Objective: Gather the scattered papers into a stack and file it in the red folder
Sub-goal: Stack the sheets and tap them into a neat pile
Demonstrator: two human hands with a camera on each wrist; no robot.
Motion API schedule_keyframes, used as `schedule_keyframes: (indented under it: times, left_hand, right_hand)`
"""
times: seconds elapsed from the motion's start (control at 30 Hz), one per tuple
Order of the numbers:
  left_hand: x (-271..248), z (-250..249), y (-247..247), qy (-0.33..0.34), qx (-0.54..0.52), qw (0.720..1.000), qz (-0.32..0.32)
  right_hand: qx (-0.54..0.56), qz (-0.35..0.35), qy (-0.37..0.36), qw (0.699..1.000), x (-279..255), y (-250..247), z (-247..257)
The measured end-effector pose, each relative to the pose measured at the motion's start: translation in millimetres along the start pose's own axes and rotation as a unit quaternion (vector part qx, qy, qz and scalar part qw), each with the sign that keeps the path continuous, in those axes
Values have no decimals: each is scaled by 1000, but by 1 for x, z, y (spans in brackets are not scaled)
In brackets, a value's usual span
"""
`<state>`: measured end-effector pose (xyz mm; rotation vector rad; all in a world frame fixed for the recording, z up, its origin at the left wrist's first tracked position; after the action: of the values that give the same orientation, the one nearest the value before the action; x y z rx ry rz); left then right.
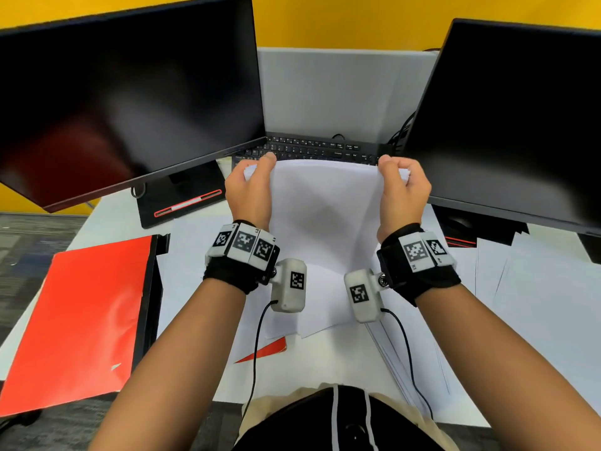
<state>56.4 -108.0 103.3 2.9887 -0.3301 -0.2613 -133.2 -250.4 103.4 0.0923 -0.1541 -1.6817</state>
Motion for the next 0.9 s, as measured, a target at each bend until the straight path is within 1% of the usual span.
schedule_keyframes:
  times: [0.07, 0.13, 0.17, 0.23, 0.3, 0.37, 0.43, 0.5, 0.57, 0.63, 0.77, 0.9]
  left_hand:
    - [0, -2, -1, 12, 9, 1000, 2]
    - [-2, -4, -1, 18, 8, 1000, 17]
    - [-4, -3, -1, 20, 9, 999, 30]
    - [-10, 1, -1, 33, 3, 997, 69]
    - [-15, 12, -5, 39, -17, 992, 115]
    - [-17, 29, -12, 37, -25, 989, 137]
    - [-15, 46, -18, 25, -12, 991, 128]
    - [-13, 63, -24, -3, 4, 994, 112]
    - [-12, 76, -27, -25, 20, 995, 99]
    - [-12, 84, -28, -38, 37, 994, 92]
    - [-12, 89, -23, -49, 59, 994, 72]
    - [-3, 83, -18, -38, 89, 993, 66]
  right_hand:
    - [0, 8, -32, 999, -2, 1, 7]
    - [18, 29, -50, 998, -4, 2, 10]
    - [29, 50, -55, 997, -5, 1, 8]
    - [45, 118, -71, 989, -8, 1, 1]
    - [46, 177, -60, 981, -11, -2, -13]
    - [16, 201, -26, 979, -12, -5, -30]
    - [-28, 203, 17, 979, -16, -10, -47]
    - [-61, 194, 54, 978, -18, -15, -64]
    - [-78, 186, 76, 976, -20, -17, -77]
    - [-98, 189, 82, 974, -20, -16, -87]
    - [-133, 169, 49, 975, -14, -15, -94]
    - [-164, 162, -17, 973, -5, -16, -88]
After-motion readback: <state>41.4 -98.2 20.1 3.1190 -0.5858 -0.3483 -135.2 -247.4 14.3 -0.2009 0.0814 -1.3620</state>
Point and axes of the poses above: each hand's wrist, its own x-axis towards the middle knuckle, its own y-axis out of the palm, z = x × y, the point moved 6 cm from there along x, towards the middle knuckle, and after that the axes turned 11 degrees about -z, right-handed, at the moved point
